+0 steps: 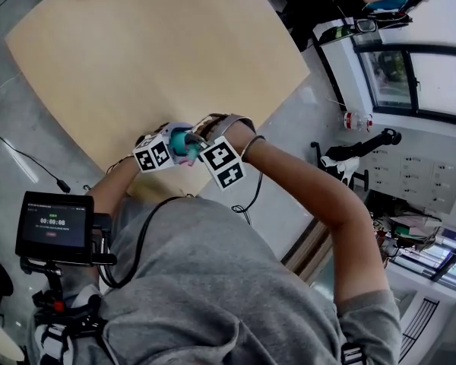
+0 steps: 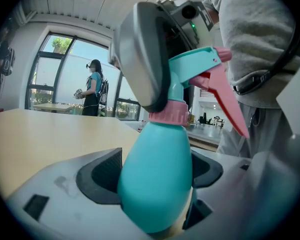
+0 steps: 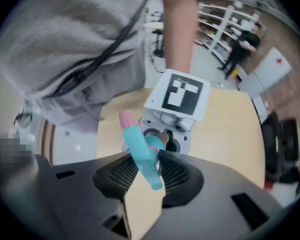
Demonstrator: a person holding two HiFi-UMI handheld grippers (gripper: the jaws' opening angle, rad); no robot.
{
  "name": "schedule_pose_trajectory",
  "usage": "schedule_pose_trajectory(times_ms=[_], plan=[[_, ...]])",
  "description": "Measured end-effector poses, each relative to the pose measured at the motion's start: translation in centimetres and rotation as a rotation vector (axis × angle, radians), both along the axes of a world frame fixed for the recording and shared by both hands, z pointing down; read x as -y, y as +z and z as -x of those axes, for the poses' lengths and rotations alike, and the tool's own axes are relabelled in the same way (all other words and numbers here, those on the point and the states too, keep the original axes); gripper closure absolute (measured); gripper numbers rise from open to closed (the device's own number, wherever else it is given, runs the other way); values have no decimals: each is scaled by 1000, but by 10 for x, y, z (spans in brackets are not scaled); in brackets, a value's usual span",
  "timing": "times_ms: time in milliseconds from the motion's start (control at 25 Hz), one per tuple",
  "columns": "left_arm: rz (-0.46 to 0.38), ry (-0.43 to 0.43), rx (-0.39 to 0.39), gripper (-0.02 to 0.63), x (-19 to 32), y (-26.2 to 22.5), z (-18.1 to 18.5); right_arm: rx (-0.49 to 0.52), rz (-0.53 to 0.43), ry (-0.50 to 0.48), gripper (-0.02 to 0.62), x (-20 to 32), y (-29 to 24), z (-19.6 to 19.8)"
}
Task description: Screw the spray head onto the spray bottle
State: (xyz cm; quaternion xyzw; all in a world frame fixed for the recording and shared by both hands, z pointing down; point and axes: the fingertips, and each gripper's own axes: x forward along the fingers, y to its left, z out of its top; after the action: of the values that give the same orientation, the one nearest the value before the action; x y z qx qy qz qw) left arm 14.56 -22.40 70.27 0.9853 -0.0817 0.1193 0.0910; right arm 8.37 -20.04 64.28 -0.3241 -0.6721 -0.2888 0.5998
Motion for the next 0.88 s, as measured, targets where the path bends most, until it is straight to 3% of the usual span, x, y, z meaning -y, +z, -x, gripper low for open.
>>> schedule_pose_trajectory(times_ms=[160, 320, 360, 440, 520, 640, 800, 880], plan=[[-3, -92, -26, 242, 7, -5, 1, 66, 83, 629, 468, 12, 0, 0], [-9, -301, -25, 241, 18, -11, -1, 225, 188, 1421, 466, 25, -6, -11], [-11, -370, -14, 241, 22, -11, 0, 263, 196, 1573, 466, 27, -7, -13], [-4, -510, 18, 242, 27, -9, 7, 338, 193, 1758, 466, 29, -7, -11], [10, -596, 51, 242, 29, -4, 12, 380, 196, 1832, 466, 28, -5, -8], [25, -607, 57, 242, 29, -1, 12, 382, 196, 1819, 466, 27, -4, -8], [31, -516, 22, 241, 27, -2, 7, 293, 185, 1603, 448, 22, -3, -5], [22, -432, 10, 242, 23, -2, 2, 280, 167, 1465, 392, 23, -13, -6]])
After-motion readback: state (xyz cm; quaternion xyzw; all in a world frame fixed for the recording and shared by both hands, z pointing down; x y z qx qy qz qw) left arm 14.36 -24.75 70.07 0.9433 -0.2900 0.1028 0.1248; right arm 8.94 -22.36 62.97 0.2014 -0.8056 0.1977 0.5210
